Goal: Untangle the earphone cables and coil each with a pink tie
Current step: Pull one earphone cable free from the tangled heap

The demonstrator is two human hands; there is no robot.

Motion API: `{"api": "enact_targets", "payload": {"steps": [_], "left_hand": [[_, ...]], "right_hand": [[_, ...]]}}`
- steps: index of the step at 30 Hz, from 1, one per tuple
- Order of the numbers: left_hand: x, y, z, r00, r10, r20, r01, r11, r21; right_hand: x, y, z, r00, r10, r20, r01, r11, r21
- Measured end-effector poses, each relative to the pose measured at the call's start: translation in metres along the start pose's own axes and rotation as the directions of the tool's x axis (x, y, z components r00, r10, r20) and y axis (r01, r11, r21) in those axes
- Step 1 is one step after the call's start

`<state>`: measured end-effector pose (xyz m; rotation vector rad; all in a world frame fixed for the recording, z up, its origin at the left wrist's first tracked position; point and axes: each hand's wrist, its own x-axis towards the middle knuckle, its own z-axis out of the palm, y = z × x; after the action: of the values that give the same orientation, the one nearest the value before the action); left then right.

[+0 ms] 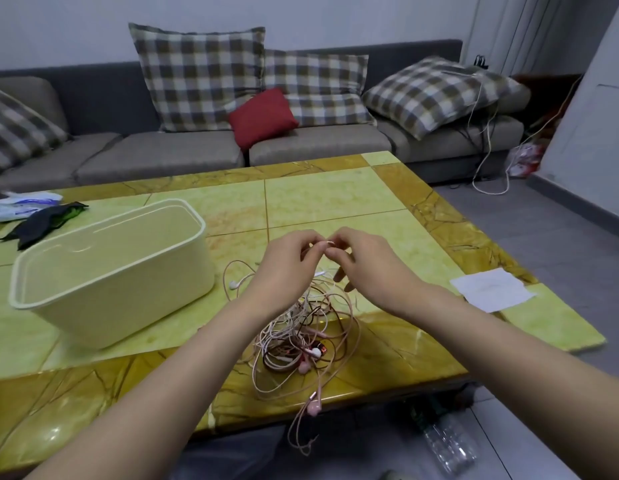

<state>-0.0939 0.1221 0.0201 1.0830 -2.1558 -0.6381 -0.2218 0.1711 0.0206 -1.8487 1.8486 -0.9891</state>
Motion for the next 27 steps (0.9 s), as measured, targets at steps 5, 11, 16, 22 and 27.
{"api": "enact_targets", "payload": {"steps": [5, 11, 16, 22, 27], "left_hand": [[-0.009, -0.017, -0.006, 0.99, -0.078, 0.116, 0.077, 0.997, 0.016], [-0.024, -0.04, -0.006, 0.933, -0.241, 0.268, 0.232, 0.971, 0.065], [-0.037, -0.056, -0.002, 0.924, -0.306, 0.228, 0.272, 0.947, 0.169], [-0.019, -0.022, -0.024, 0.974, -0.21, 0.081, 0.22, 0.963, -0.155], [-0.012, -0.001, -0.023, 0.999, -0.032, 0.036, 0.033, 0.999, -0.016]], "right_hand": [[-0.004, 0.015, -0.012, 0.993, 0.082, -0.079, -0.084, 0.996, -0.02], [-0.003, 0.038, -0.029, 0.954, 0.147, -0.261, -0.198, 0.963, -0.181], [-0.005, 0.059, -0.034, 0.938, 0.289, -0.193, -0.346, 0.826, -0.445], [-0.018, 0.035, -0.014, 0.982, 0.18, -0.066, -0.191, 0.89, -0.413], [-0.021, -0.015, 0.002, 0.989, -0.123, -0.081, 0.106, 0.976, -0.189]]}}
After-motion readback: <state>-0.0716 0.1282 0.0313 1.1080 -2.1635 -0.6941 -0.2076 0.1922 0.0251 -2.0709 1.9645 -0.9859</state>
